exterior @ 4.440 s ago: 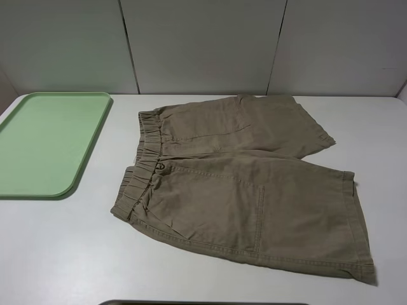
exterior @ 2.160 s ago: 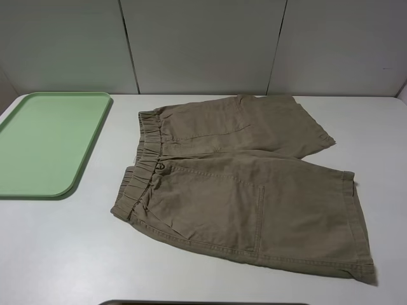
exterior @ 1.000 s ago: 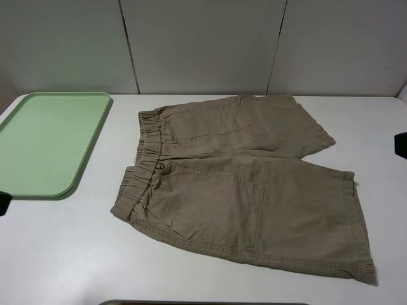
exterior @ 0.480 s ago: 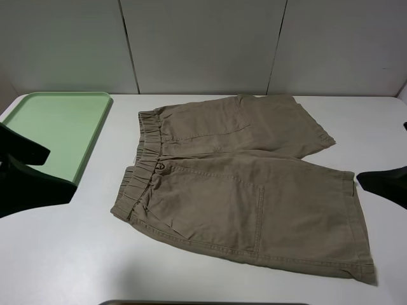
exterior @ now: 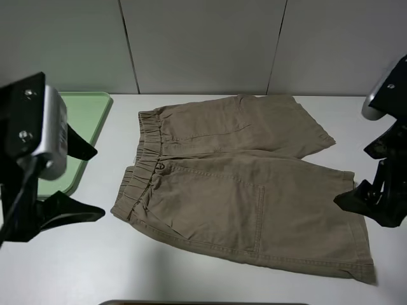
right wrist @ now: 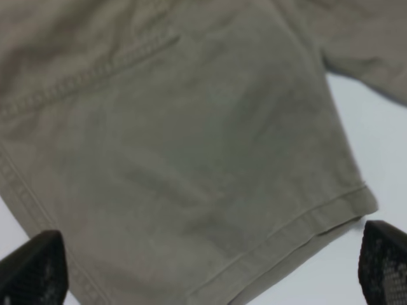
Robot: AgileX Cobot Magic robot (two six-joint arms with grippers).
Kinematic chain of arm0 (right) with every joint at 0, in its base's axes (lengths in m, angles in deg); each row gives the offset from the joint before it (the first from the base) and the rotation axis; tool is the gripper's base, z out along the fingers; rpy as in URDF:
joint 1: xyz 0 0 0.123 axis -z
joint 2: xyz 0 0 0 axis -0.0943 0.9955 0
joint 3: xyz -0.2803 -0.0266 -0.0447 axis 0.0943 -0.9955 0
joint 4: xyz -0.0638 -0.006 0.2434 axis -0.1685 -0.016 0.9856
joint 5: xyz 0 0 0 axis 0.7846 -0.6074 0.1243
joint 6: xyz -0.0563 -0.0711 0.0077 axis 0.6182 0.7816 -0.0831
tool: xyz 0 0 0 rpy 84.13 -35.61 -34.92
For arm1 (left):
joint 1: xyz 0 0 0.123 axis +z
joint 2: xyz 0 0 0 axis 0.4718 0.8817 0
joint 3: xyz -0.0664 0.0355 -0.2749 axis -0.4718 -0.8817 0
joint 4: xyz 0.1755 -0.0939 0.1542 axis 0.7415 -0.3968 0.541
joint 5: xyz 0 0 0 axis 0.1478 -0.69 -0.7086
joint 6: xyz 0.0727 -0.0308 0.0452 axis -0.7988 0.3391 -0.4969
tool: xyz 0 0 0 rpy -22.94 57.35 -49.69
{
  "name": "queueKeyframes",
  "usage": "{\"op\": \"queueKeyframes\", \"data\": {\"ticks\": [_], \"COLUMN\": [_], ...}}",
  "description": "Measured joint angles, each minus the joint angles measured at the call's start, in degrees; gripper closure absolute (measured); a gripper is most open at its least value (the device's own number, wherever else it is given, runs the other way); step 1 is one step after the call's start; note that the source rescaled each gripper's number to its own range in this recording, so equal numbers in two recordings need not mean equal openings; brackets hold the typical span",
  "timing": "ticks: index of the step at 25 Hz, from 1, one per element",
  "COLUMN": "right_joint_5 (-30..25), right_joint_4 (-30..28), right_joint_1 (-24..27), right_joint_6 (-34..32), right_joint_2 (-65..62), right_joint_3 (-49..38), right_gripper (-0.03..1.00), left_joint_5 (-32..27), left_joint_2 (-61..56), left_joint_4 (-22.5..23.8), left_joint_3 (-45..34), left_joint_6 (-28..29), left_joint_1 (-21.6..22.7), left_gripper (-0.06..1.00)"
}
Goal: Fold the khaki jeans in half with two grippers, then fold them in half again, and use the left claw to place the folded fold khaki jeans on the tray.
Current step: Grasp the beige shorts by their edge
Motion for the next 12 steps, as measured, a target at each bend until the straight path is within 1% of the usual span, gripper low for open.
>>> {"op": "queueKeyframes", "data": {"ticks": [2, 6, 8, 12], "right_joint_5": [0.44, 3.42, 6.53, 12.68], "right_joint_4": [-0.73, -3.24, -4.85, -8.68], "right_joint_1": [0.00, 0.00, 0.00, 0.00], "right_joint_6": [0.92, 3.08, 4.04, 5.79], "right_joint_2": [2.28, 5.19, 5.37, 5.37], "right_joint_3": [-0.69, -4.34, -6.71, -11.61], "right_gripper": [-0.03, -0.03, -0.03, -0.03], "left_joint_5": [1.72, 4.64, 5.51, 7.78], "left_joint_2": [2.20, 6.84, 9.12, 13.84], "left_joint_4": [1.29, 5.58, 7.63, 9.48], "left_joint_3": [0.00, 0.00, 0.00, 0.00], "left_joint_6": [-2.18, -2.73, -2.86, -3.05], "left_joint_1": [-1.14, -1.36, -1.36, -1.36], "left_gripper": [0.07, 0.07, 0.07, 0.07]}}
